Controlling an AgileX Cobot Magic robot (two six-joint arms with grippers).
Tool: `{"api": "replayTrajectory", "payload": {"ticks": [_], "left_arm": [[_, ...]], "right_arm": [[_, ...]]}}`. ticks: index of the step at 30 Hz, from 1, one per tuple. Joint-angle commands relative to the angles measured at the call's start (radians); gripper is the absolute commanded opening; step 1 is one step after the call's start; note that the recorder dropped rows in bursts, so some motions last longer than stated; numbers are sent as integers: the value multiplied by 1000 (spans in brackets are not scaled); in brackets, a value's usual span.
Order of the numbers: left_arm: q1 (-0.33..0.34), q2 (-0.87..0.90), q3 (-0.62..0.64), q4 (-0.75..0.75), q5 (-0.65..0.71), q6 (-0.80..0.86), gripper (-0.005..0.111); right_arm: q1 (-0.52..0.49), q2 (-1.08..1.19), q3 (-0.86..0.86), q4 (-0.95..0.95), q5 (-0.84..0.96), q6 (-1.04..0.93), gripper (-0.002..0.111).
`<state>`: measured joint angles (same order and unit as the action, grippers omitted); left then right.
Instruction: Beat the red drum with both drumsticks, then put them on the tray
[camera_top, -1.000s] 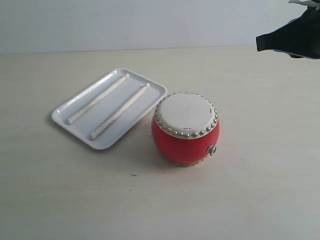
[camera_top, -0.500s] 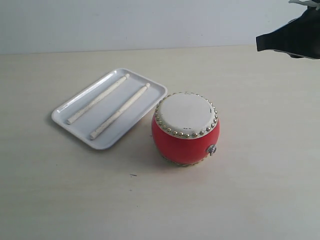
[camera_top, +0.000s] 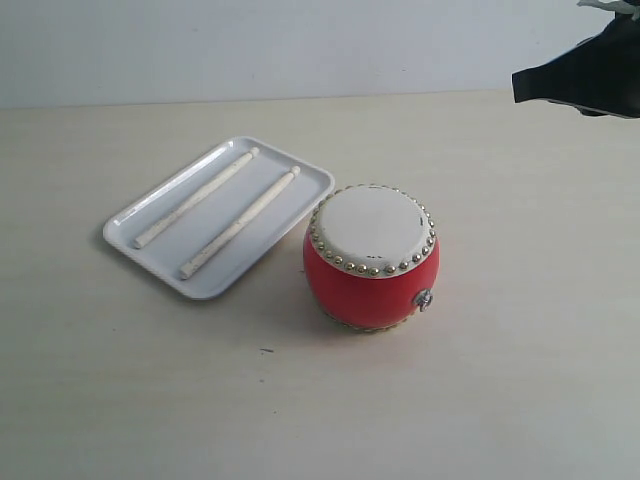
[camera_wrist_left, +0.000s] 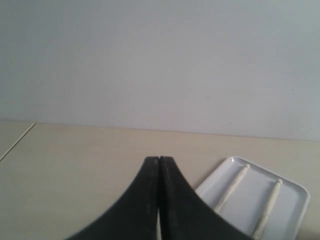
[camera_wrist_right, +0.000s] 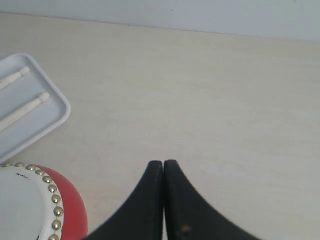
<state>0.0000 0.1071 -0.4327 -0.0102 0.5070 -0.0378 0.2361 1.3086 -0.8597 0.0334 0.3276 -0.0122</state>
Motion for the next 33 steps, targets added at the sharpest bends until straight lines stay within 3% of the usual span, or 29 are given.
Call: {"api": "replayTrajectory", "payload": {"ticks": [1,10,18,24,33], "left_arm": [[0,-93,127,10,-146,-23,0],[0,-107,302,-4,-256,-54,0],[0,-107,433,-4,-252,-54,0],[0,-107,433,-4,-153,-50,0],[0,-107,433,-4,-150,-50,0]], "right_arm": [[-3,0,-6,2,-5,-1,0],[-3,0,-6,2,-5,-1,0],[-3,0,-6,2,-7,-1,0],[-3,0,-6,2,-7,-1,0],[-3,0,-6,2,-20,-1,0]]}}
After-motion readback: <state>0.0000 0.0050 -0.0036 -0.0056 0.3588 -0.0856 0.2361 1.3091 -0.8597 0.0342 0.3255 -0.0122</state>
